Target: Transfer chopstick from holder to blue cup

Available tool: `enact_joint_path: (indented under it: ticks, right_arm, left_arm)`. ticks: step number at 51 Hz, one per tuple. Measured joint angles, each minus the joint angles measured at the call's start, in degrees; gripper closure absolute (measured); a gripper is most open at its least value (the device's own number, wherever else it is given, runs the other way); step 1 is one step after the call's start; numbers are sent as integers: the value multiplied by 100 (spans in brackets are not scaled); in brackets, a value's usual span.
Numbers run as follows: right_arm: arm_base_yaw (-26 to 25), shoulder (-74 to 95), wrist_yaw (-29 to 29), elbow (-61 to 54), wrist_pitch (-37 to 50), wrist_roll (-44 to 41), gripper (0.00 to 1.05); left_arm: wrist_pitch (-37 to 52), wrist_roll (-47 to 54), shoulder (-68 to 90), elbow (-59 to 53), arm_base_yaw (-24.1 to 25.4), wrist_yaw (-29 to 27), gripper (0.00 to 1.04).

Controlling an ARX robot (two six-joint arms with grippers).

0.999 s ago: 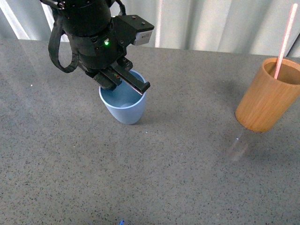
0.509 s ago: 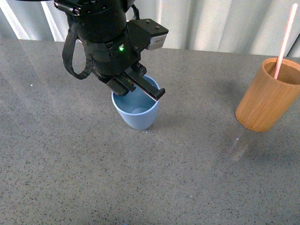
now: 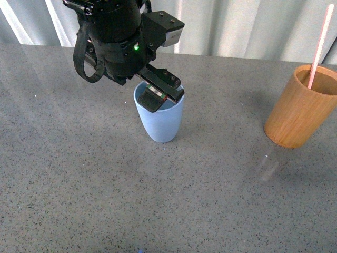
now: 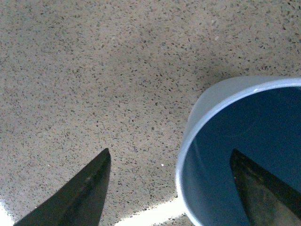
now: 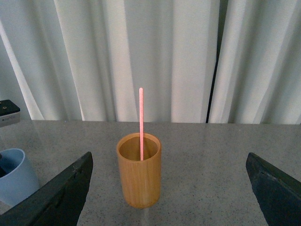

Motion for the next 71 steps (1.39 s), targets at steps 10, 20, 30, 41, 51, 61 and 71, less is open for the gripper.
enact_joint_path:
  ticks: [10, 20, 30, 41, 51, 61, 71]
  right_arm:
    - [0, 0, 0, 0, 0, 0, 10]
    - [0, 0, 0, 0, 0, 0, 10]
    - [0, 0, 0, 0, 0, 0, 10]
    - [0, 0, 0, 0, 0, 0, 10]
    - [0, 0, 0, 0, 0, 0, 10]
    - [0, 0, -13, 0, 0, 0, 10]
    - [0, 0, 4, 0, 0, 0, 10]
  left_arm:
    - [-17, -9, -79, 46, 151, 17, 7]
    - [-81, -111, -350, 155, 337, 111, 7]
    - [103, -234, -695, 103, 533, 146, 7]
    - [2680, -848, -1661, -1078, 1019, -717, 7]
    - [4721, -1923, -2647, -2559, 1832, -1703, 7]
    - [4728, -2087, -2640, -2688, 1884, -1674, 7]
    - [7458, -1694, -3171, -4341, 2031, 651, 43]
